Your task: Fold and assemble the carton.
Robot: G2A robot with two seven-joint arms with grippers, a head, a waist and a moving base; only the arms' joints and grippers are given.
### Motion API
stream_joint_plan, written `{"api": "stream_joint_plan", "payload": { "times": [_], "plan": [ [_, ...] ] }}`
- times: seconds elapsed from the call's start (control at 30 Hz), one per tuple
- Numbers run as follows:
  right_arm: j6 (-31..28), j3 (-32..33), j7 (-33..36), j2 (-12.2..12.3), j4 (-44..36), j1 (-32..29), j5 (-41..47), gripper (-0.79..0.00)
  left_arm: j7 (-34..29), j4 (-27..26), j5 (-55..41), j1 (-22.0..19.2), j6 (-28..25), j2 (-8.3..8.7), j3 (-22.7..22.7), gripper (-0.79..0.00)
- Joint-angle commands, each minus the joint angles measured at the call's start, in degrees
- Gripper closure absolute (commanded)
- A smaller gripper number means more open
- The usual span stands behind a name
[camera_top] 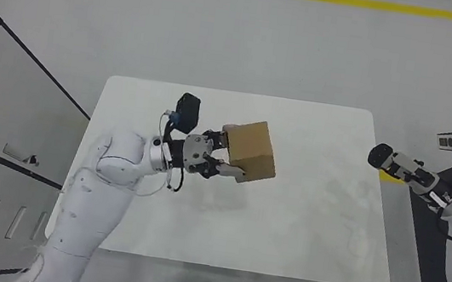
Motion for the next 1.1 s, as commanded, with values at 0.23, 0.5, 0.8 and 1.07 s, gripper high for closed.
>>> {"api": "stream_joint_plan", "payload": {
  "times": [0.23, 0.5, 0.8, 1.07],
  "plan": [
    [0.00, 0.00, 0.00, 0.00, 0.00, 0.00, 0.00, -0.785, -9.97, -2.44, -9.19, -2.82, 7.16, 1.57, 0.52, 0.000],
    [0.00, 0.00, 0.00, 0.00, 0.00, 0.00, 0.00, -0.785, -12.92, -2.74, -14.88, -5.97, 10.12, 2.91, 2.02, 0.000],
    [0.00, 0.00, 0.00, 0.00, 0.00, 0.00, 0.00, -0.785, -26.48, -2.00, -37.92, -16.30, 23.67, 7.14, 3.49, 0.000],
    [0.00, 0.00, 0.00, 0.00, 0.00, 0.00, 0.00, -0.785, -26.54, -1.71, -38.62, -16.40, 23.73, 7.25, 3.34, 0.000]
  ]
}}
